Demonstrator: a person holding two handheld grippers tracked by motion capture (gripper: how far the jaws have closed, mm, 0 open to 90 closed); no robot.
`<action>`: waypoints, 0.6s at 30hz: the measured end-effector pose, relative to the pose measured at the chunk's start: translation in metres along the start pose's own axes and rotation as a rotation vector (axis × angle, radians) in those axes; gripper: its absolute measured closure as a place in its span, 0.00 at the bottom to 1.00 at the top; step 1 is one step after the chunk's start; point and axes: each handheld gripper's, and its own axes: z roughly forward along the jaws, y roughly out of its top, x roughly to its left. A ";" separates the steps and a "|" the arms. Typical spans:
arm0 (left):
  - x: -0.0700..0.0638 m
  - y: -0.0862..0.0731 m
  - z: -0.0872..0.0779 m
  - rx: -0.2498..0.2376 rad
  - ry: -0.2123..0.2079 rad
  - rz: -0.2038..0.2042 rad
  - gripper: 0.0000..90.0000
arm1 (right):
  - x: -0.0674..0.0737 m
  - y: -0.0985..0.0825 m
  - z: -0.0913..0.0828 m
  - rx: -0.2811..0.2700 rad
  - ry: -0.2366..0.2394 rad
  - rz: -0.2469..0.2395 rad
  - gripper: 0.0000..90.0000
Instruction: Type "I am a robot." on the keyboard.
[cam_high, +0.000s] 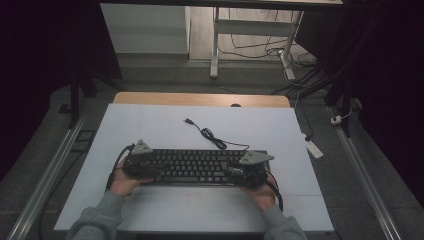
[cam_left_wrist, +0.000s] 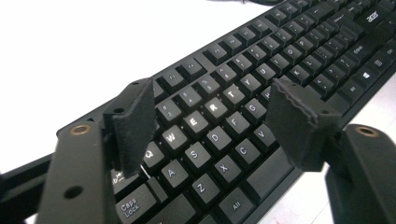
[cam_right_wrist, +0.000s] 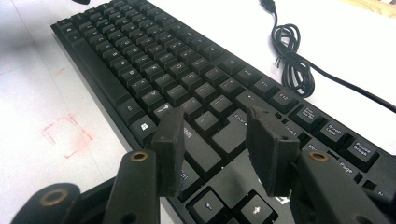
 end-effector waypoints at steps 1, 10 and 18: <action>0.000 0.000 0.000 -0.004 -0.003 0.000 0.41 | 0.000 0.000 0.000 0.002 -0.001 0.001 0.64; -0.003 0.005 0.005 -0.007 -0.025 0.021 0.57 | 0.000 -0.001 0.001 0.009 -0.002 0.003 0.64; -0.006 0.009 0.015 0.008 -0.027 0.038 0.84 | 0.000 -0.002 0.002 0.012 -0.004 0.002 0.64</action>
